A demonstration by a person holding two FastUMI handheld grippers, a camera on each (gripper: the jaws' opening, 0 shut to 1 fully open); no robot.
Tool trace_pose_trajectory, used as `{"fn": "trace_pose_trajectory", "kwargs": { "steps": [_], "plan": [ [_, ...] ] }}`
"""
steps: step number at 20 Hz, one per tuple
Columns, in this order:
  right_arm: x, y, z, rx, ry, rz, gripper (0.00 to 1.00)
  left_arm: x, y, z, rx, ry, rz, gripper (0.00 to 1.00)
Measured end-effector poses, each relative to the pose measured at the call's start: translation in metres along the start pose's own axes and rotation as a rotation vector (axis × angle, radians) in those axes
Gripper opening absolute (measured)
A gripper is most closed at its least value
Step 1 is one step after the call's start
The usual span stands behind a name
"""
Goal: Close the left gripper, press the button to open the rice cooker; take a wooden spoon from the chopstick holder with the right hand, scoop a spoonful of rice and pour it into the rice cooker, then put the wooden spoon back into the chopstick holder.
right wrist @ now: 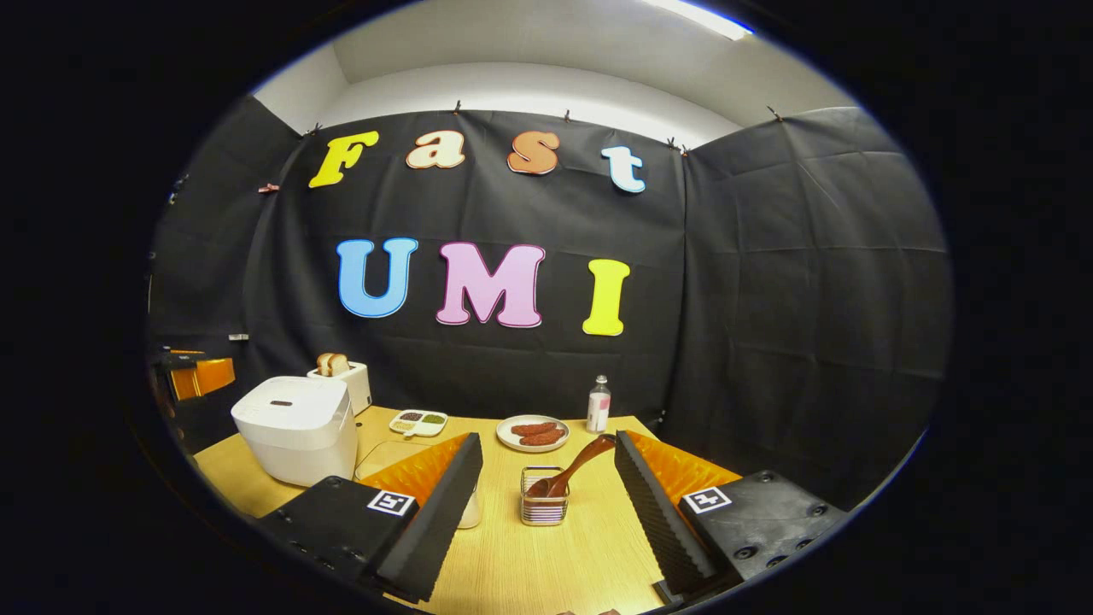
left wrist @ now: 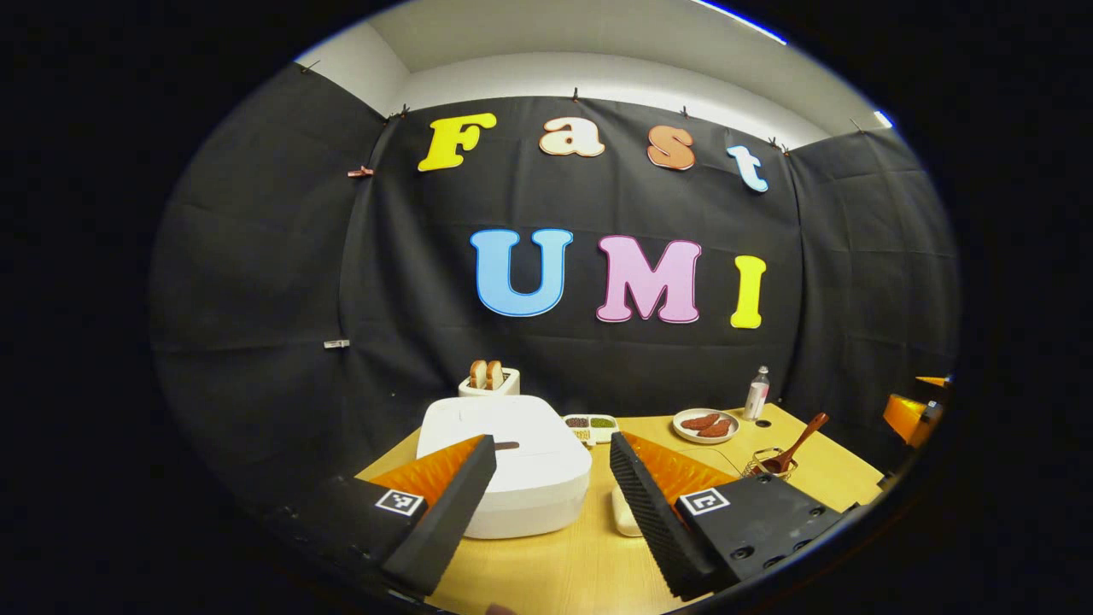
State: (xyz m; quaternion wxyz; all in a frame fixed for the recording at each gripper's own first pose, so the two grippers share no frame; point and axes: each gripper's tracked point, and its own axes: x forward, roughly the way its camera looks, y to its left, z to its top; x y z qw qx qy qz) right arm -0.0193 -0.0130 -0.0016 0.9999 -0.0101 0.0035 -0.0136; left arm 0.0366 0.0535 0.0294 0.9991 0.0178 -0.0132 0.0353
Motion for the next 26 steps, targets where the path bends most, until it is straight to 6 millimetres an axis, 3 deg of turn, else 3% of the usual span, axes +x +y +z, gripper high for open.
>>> {"fn": "trace_pose_trajectory", "kwargs": {
  "steps": [5, 9, 11, 18, 21, 24, 26],
  "plan": [
    [-0.004, -0.005, -0.005, -0.001, 0.014, -0.016, 0.98, 0.037, 0.023, 0.024, -0.010, -0.014, 0.001, 0.72],
    [-0.008, -0.011, -0.011, -0.013, 0.031, -0.036, 0.98, 0.080, 0.059, 0.032, -0.038, 0.028, 0.062, 0.53],
    [-0.010, -0.016, -0.015, -0.028, 0.046, -0.051, 0.98, 0.096, 0.067, 0.031, -0.034, 0.052, 0.077, 0.43],
    [-0.016, -0.029, -0.023, -0.024, 0.103, -0.110, 0.98, 0.153, 0.090, -0.006, -0.078, 0.196, 0.075, 0.09],
    [-0.020, -0.030, -0.025, -0.026, 0.113, -0.124, 0.98, 0.171, 0.088, -0.041, -0.133, 0.331, 0.043, 0.10],
    [-0.020, -0.028, -0.027, -0.030, 0.125, -0.123, 0.98, 0.176, 0.074, -0.075, -0.216, 0.444, -0.016, 0.06],
    [-0.020, -0.026, -0.032, -0.029, 0.142, -0.121, 0.98, 0.183, 0.070, -0.087, -0.214, 0.470, -0.035, 0.06]
  ]
}}
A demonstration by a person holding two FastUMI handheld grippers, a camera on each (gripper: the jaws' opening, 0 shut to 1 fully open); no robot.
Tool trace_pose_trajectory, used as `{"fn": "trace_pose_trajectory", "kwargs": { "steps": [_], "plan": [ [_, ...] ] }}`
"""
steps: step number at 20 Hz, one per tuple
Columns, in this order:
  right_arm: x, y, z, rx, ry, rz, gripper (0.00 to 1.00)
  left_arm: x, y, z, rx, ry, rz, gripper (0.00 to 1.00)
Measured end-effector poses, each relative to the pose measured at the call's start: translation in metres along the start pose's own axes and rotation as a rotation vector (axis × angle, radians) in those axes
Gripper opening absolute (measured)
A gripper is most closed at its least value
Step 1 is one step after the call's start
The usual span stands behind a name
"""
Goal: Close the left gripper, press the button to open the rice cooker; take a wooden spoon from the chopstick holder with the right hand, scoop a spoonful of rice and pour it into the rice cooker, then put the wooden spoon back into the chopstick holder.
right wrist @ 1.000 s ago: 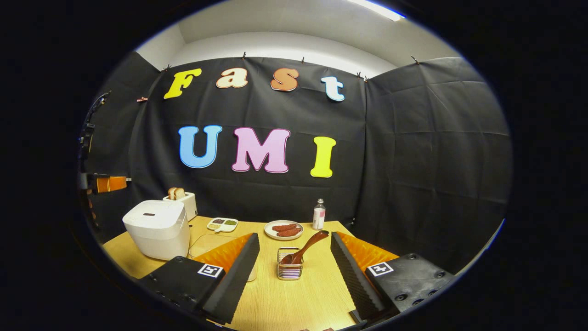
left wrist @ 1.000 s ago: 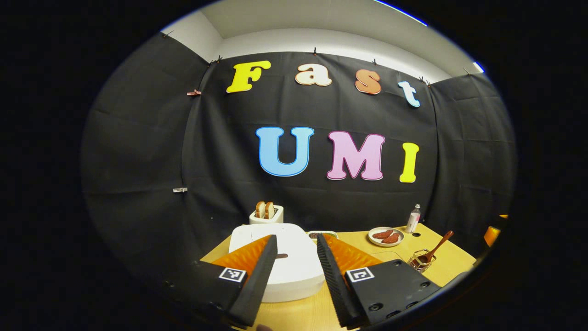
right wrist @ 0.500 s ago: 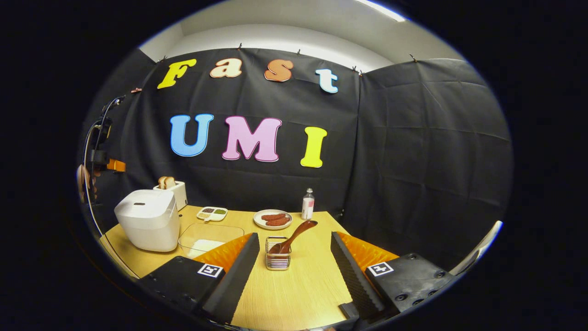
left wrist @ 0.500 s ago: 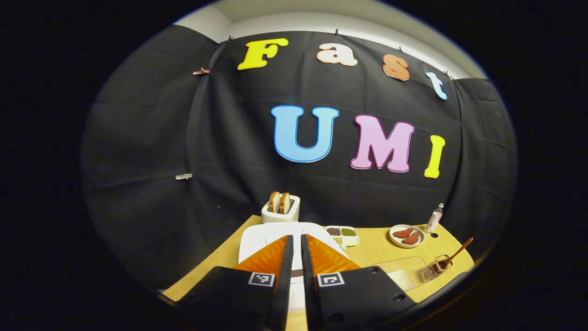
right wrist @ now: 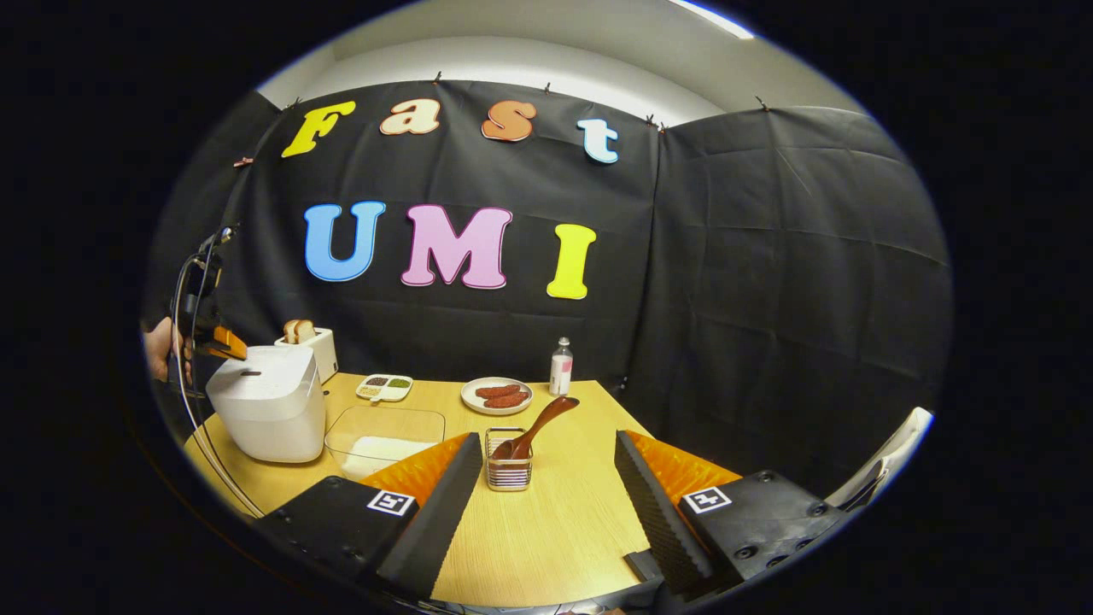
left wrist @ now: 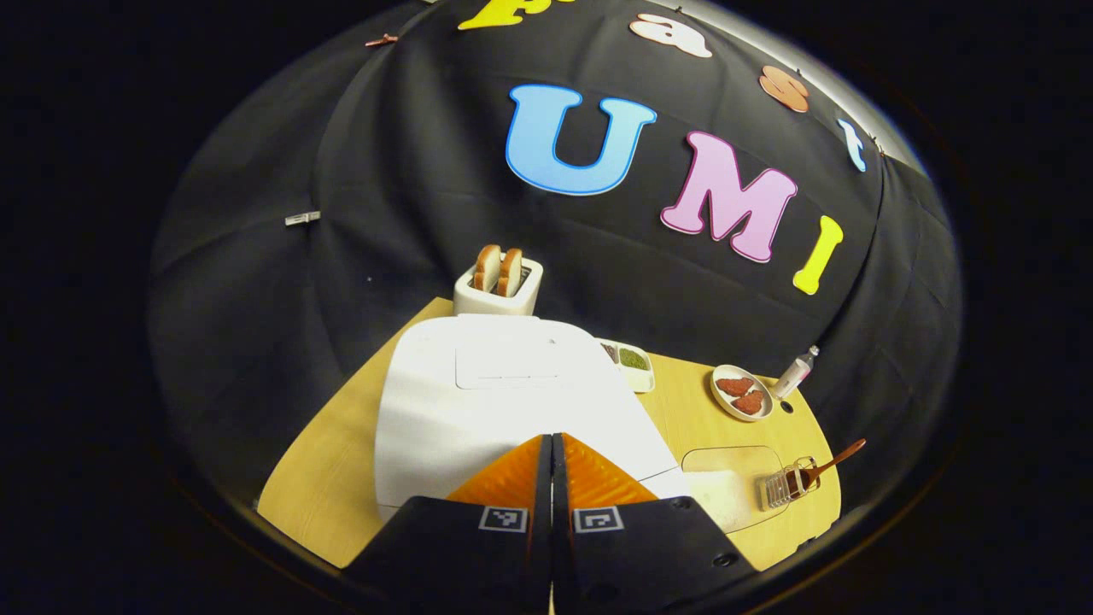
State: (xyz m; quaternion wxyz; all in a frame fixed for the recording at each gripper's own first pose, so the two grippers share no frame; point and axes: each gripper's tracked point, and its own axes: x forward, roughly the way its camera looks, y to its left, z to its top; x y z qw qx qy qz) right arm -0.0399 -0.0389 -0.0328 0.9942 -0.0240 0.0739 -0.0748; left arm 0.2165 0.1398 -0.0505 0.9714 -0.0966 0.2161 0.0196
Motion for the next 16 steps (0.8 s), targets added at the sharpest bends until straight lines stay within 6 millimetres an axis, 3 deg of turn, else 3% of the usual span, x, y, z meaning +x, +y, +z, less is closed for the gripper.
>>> {"fn": "trace_pose_trajectory", "kwargs": {
  "steps": [6, 11, 14, 16],
  "plan": [
    [0.003, 0.005, -0.006, 0.011, 0.031, 0.002, 0.98, 0.018, -0.005, -0.012, 0.019, 0.050, -0.022, 0.06],
    [0.012, 0.014, -0.003, -0.003, 0.022, 0.020, 0.98, 0.017, -0.006, -0.019, 0.053, 0.059, -0.014, 0.07],
    [0.019, 0.021, 0.004, 0.009, 0.009, 0.047, 0.98, 0.016, -0.005, -0.013, -0.015, 0.017, -0.022, 0.07],
    [0.022, 0.023, 0.005, 0.006, 0.010, 0.067, 0.98, 0.006, -0.006, 0.004, -0.026, -0.063, -0.011, 0.07]
  ]
}}
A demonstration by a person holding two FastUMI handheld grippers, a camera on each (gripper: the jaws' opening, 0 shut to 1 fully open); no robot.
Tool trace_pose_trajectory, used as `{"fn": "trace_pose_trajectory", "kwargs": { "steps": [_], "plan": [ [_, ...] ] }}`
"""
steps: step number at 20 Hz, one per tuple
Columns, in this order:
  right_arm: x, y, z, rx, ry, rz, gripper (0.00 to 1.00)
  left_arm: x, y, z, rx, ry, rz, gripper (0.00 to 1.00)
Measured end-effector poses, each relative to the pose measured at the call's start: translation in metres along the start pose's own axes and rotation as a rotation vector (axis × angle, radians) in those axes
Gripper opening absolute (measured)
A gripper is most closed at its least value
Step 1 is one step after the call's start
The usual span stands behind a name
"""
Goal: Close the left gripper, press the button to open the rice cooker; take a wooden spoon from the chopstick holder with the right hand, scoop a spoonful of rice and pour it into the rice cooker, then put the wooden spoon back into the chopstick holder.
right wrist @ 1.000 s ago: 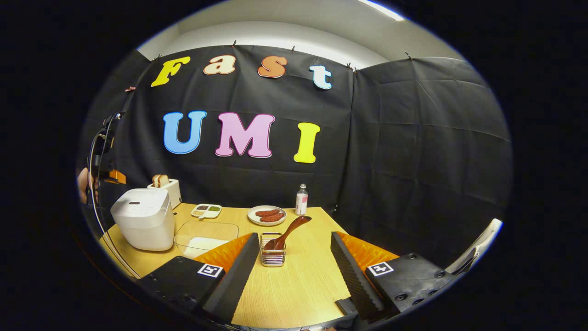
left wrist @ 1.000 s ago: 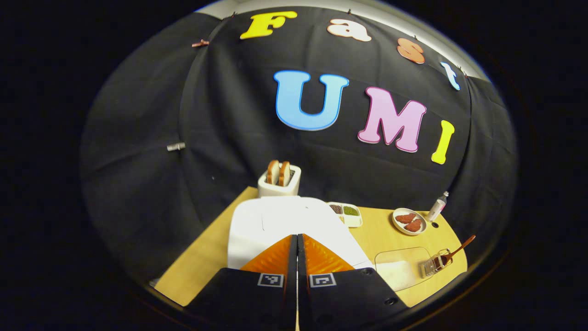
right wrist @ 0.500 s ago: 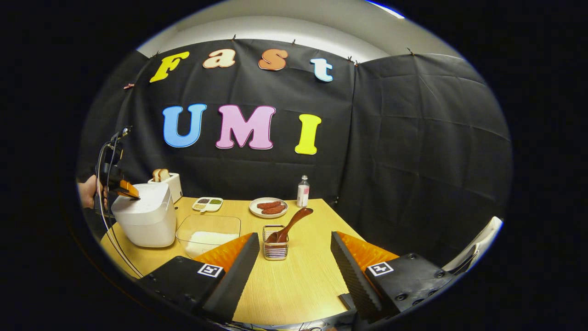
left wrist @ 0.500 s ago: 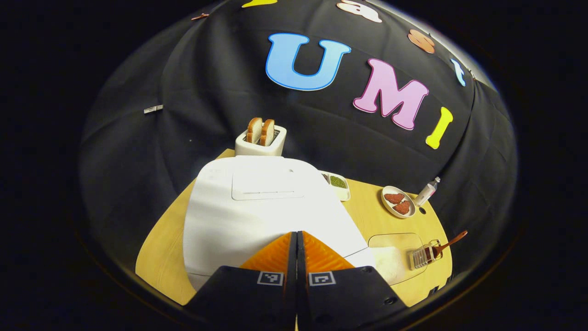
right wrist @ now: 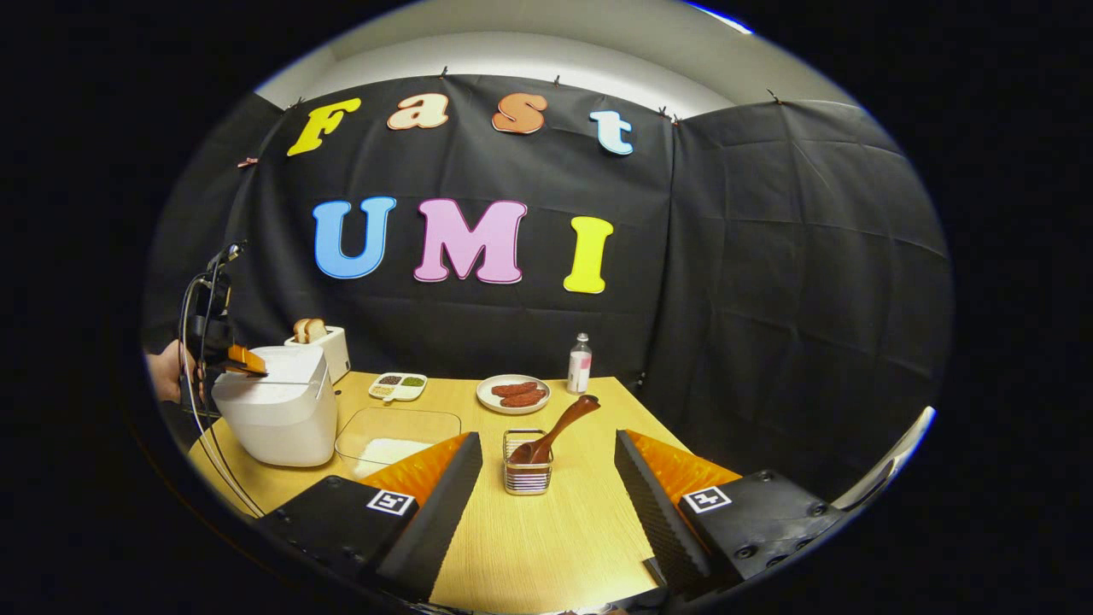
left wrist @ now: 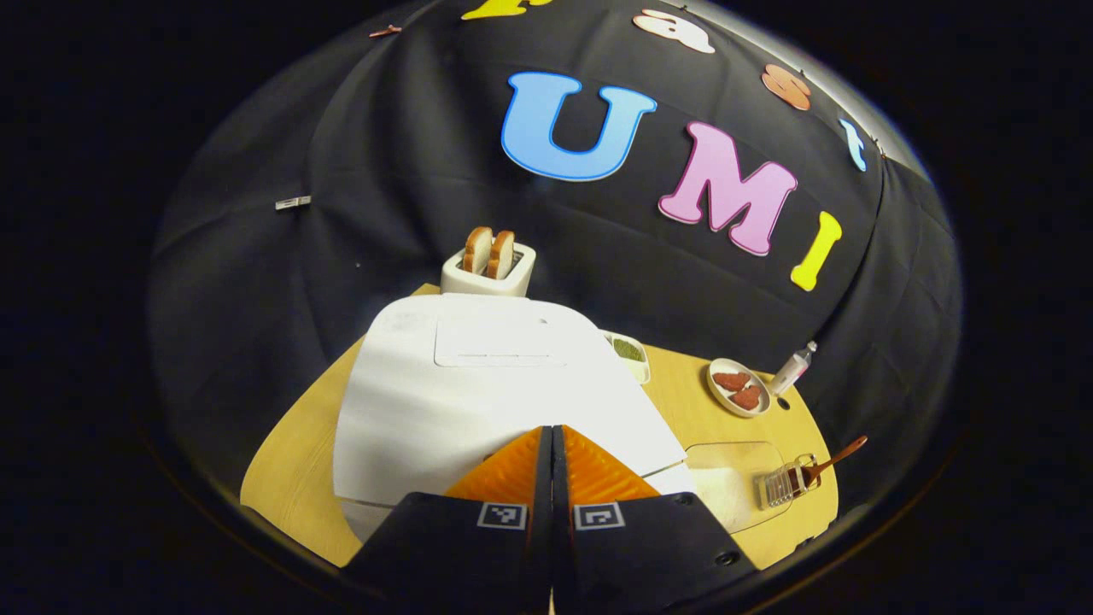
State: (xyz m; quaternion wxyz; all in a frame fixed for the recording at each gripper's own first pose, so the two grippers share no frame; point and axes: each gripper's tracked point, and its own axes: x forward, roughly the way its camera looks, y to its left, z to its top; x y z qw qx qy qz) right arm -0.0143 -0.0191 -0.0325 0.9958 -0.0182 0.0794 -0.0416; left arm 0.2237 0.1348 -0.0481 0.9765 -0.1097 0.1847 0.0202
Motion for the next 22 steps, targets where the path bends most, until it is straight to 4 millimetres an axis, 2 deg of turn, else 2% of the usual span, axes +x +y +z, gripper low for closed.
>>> {"fn": "trace_pose_trajectory", "kwargs": {
  "steps": [5, 7, 11, 14, 19, 22],
  "plan": [
    [0.021, -0.004, 0.006, 0.006, 0.003, 0.052, 0.98, -0.051, -0.018, 0.079, 0.117, -0.271, 0.077, 0.07],
    [0.038, -0.007, 0.009, 0.007, 0.000, 0.080, 0.98, -0.072, -0.037, 0.082, 0.104, -0.290, 0.070, 0.07],
    [0.075, -0.013, 0.014, 0.042, 0.004, 0.134, 0.98, -0.110, -0.063, 0.069, 0.058, -0.325, 0.068, 0.07],
    [0.102, -0.021, 0.009, 0.078, 0.021, 0.156, 0.98, -0.133, -0.082, 0.042, 0.058, -0.334, 0.075, 0.08],
    [0.142, -0.033, -0.022, 0.114, 0.108, 0.173, 0.98, -0.154, -0.111, 0.002, 0.028, -0.283, 0.080, 0.12],
    [0.162, -0.027, -0.047, 0.131, 0.172, 0.221, 0.96, -0.162, -0.127, -0.014, 0.033, -0.263, 0.092, 0.26]
  ]
}}
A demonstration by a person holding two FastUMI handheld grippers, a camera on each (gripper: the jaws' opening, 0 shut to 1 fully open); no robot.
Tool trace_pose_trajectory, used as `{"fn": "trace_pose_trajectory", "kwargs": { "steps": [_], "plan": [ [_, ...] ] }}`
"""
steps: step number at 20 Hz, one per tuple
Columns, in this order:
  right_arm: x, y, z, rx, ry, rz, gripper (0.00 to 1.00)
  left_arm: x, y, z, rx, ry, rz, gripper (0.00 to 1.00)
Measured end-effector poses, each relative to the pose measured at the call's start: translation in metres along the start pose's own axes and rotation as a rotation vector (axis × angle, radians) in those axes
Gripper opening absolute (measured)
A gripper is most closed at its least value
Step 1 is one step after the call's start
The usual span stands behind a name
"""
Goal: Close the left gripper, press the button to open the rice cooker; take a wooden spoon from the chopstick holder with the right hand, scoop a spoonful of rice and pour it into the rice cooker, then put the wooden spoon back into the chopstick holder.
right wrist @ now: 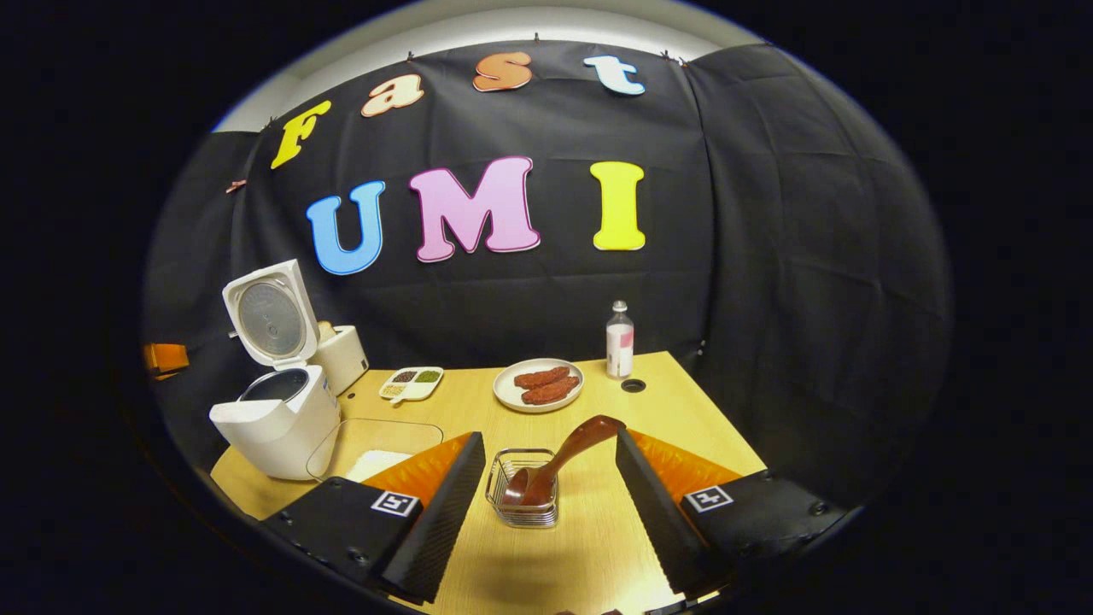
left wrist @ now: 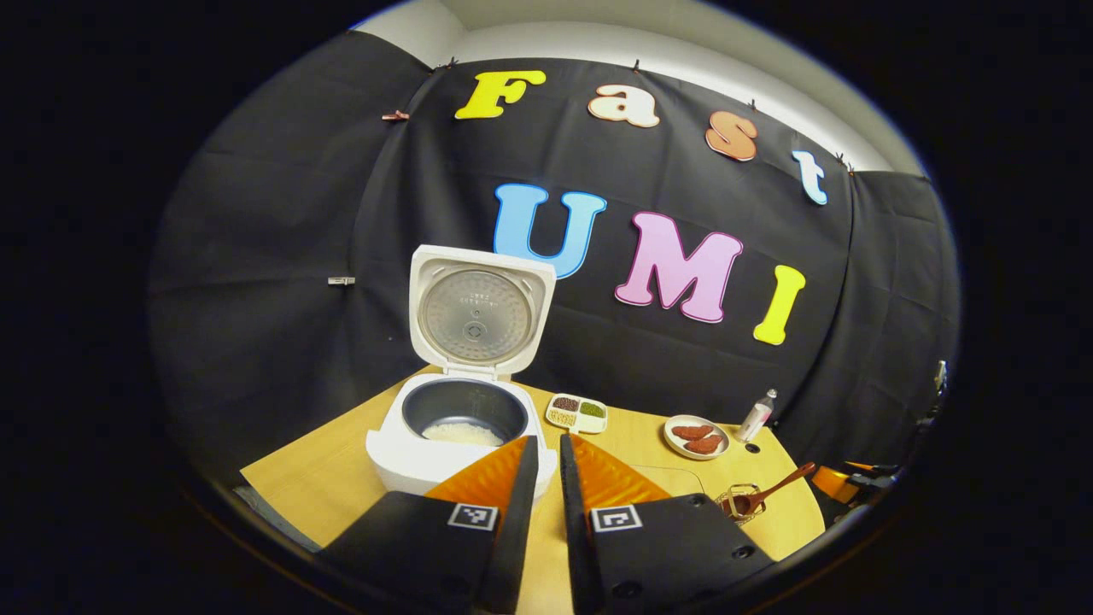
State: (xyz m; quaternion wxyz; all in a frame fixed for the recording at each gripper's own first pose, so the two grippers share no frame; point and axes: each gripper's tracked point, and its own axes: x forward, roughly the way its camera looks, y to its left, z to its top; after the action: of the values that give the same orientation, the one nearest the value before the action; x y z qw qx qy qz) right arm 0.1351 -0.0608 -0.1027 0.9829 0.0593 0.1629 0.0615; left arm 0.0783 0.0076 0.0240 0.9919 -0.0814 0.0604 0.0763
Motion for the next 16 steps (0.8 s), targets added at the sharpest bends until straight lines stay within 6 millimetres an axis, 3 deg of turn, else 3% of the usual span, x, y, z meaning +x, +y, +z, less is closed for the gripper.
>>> {"fn": "trace_pose_trajectory", "kwargs": {
  "steps": [1, 3, 6, 11, 16],
  "plan": [
    [0.007, -0.001, -0.009, 0.002, 0.028, 0.013, 0.97, -0.004, -0.006, -0.004, 0.005, 0.008, 0.000, 0.28],
    [0.021, -0.003, -0.022, 0.008, 0.066, 0.030, 0.97, -0.008, -0.019, -0.014, 0.014, 0.029, 0.004, 0.50],
    [0.043, -0.012, -0.041, 0.012, 0.123, 0.039, 0.97, -0.017, -0.031, -0.026, 0.015, 0.049, 0.035, 0.94],
    [0.080, -0.022, -0.057, 0.084, 0.160, 0.089, 0.99, -0.032, -0.046, -0.049, 0.011, 0.089, 0.107, 0.95],
    [0.115, -0.016, -0.068, 0.140, 0.167, 0.128, 0.99, -0.046, -0.059, -0.083, 0.018, 0.164, 0.168, 0.96]
  ]
}}
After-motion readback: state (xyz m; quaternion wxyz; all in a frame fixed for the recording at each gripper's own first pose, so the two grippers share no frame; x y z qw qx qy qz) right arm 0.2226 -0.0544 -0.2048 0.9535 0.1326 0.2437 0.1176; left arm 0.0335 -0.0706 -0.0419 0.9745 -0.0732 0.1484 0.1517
